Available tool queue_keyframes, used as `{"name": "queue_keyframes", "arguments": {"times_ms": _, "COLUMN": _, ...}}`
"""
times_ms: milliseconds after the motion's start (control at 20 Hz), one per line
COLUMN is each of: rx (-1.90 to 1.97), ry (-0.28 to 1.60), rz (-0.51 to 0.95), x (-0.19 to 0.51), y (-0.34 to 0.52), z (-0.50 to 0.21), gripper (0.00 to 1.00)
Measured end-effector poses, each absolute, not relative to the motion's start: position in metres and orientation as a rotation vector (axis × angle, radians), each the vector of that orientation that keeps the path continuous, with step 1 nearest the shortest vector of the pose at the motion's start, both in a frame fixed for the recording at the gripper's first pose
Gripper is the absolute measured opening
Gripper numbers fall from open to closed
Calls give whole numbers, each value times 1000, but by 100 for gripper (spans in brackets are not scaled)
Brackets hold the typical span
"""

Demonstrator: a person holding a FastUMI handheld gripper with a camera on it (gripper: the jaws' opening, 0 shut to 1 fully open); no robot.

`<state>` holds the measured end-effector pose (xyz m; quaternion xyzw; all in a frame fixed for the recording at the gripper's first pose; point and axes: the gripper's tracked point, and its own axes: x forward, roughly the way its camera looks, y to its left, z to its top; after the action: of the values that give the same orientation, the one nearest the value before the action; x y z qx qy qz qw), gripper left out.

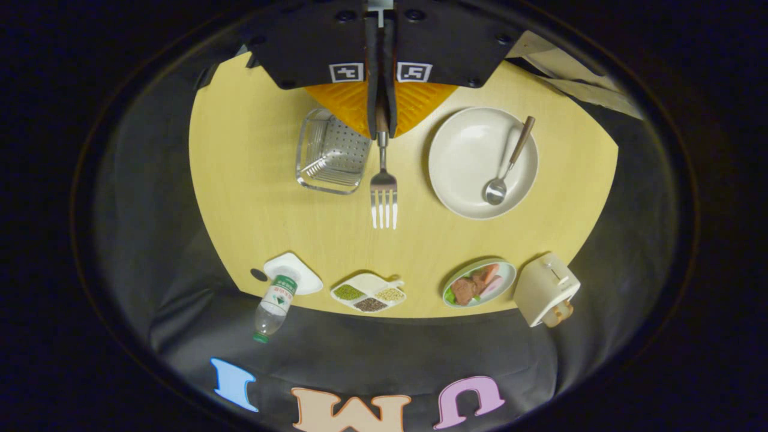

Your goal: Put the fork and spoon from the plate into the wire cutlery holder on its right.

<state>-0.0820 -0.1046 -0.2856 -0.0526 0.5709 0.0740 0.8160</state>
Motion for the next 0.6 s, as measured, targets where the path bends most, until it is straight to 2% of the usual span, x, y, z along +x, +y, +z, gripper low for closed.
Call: {"name": "queue_keyframes", "arguments": {"times_ms": 600, "rx": -104, "ry": 1335, "rz": 67, "x": -103, "y": -149, "z": -303, "gripper": 7}}
